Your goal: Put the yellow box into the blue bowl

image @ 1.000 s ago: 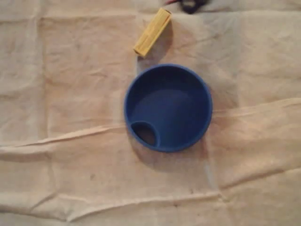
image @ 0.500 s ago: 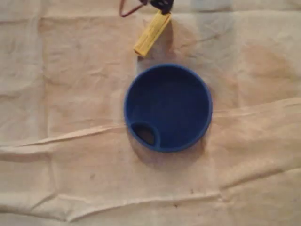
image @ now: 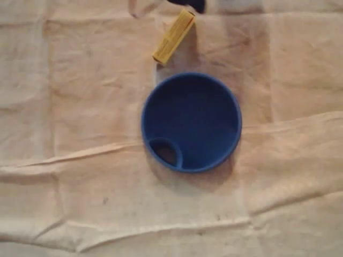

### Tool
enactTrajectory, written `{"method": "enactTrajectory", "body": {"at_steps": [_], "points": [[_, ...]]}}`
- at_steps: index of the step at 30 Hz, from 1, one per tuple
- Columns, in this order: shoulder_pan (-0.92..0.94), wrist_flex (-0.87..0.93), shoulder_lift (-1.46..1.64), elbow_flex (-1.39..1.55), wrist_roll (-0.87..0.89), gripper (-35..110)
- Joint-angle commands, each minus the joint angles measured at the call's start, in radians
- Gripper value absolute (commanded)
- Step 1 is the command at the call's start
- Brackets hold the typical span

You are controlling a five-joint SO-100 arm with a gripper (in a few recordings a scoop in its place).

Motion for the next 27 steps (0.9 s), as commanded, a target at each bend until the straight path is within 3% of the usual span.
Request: {"method": "enactTrajectory", "body": {"at_steps": [1, 27], "points": [[0.041, 0.003, 0.017, -0.011, -0.015, 29], [0.014, -0.002, -0.163, -0.009, -0.003, 29]]}}
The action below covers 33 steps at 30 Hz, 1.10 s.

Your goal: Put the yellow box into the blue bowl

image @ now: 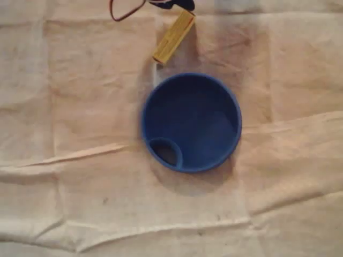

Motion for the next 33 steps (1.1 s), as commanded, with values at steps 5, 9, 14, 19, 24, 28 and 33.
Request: {"method": "enactTrajectory", "body": {"at_steps": [5, 9, 14, 19, 24, 28, 33], "points": [[-0.051, -0.002, -0.002, -0.009, 0.005, 29], [-0.067, -0.008, -0.04, -0.029, 0.034, 29], [-0.071, -0.08, -0.077, -0.028, 0.081, 29], [-0.071, -0.101, -0.091, -0.028, 0.081, 29], [-0.083, -0.106, -0.14, -0.028, 0.086, 29], [-0.112, -0.104, -0.166, -0.028, 0.089, 29], [-0.152, -0.106, -0.161, -0.035, 0.089, 29]]}}
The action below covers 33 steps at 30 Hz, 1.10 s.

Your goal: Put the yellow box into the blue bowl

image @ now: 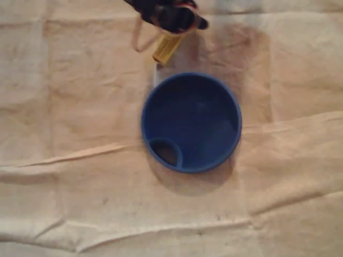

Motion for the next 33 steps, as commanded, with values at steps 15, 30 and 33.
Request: {"method": "enactTrajectory", "body": {"at_steps": [15, 30, 33], "points": [[0.003, -0.009, 0.017, -0.026, 0.015, 29], [0.003, -0.009, 0.015, -0.026, 0.015, 14], [0.005, -0.009, 0.015, -0.026, 0.015, 13]]}}
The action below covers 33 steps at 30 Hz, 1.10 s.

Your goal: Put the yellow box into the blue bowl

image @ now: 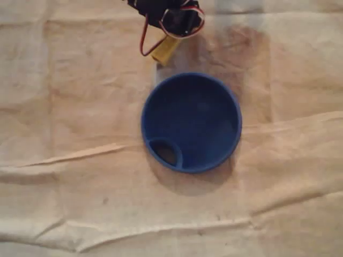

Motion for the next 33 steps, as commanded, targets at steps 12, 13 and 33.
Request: {"method": "enactTrajectory", "body": {"at_steps": [12, 13, 33], "points": [[0.012, -0.011, 0.015, -0.029, 0.015, 12], [0.012, -0.011, 0.015, -0.031, 0.015, 12], [0.072, 0.009, 0.12, -0.025, 0.015, 0]]}}
